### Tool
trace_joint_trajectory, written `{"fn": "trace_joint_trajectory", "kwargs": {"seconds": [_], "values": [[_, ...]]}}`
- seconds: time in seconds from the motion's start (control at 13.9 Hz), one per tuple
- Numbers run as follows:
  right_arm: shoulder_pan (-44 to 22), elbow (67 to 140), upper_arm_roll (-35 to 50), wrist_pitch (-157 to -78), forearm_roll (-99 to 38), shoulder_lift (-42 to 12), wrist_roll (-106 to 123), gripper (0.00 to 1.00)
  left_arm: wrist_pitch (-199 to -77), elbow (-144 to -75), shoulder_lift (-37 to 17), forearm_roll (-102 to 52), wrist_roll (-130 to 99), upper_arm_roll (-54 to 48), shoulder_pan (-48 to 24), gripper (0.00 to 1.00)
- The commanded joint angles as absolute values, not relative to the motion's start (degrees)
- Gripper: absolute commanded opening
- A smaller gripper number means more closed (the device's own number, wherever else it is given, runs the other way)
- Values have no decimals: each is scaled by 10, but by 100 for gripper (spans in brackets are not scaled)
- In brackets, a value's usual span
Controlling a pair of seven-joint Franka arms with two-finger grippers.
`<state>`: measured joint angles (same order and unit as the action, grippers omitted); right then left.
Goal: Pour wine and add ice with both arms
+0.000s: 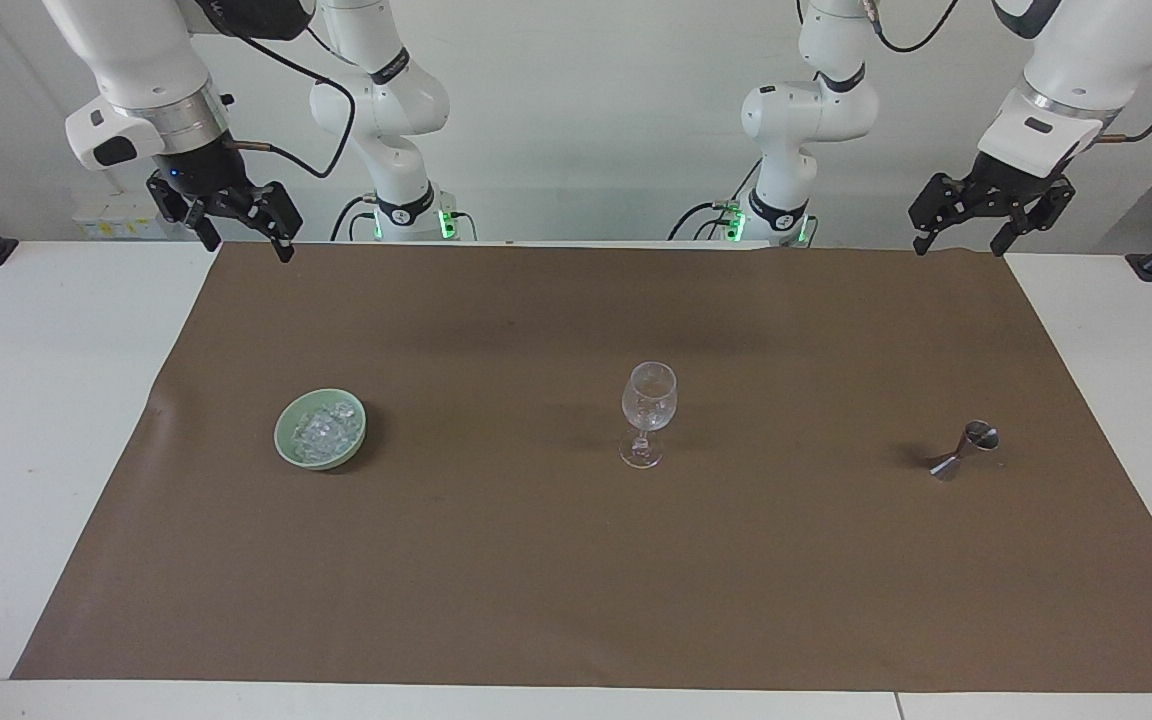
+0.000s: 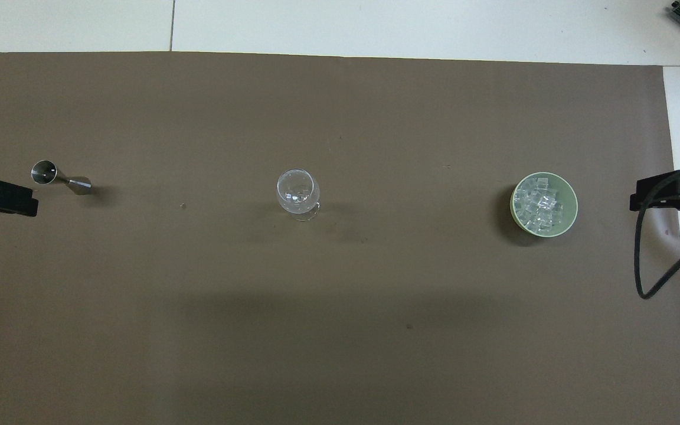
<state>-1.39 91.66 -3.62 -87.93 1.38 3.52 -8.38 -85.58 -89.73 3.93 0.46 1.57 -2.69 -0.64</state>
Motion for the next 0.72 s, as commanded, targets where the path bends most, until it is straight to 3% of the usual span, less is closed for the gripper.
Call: {"fn": "trace_joint_trajectory", "kwargs": {"seconds": [0.0,0.65], "values": [[-8,929,-33,-874,1,48,-75,100,-858,-908,49,3,16,-30,0,100],[-8,929,-33,-874,1,48,-75,100,-860,-918,54,-27,-61,-29,27,100]]}}
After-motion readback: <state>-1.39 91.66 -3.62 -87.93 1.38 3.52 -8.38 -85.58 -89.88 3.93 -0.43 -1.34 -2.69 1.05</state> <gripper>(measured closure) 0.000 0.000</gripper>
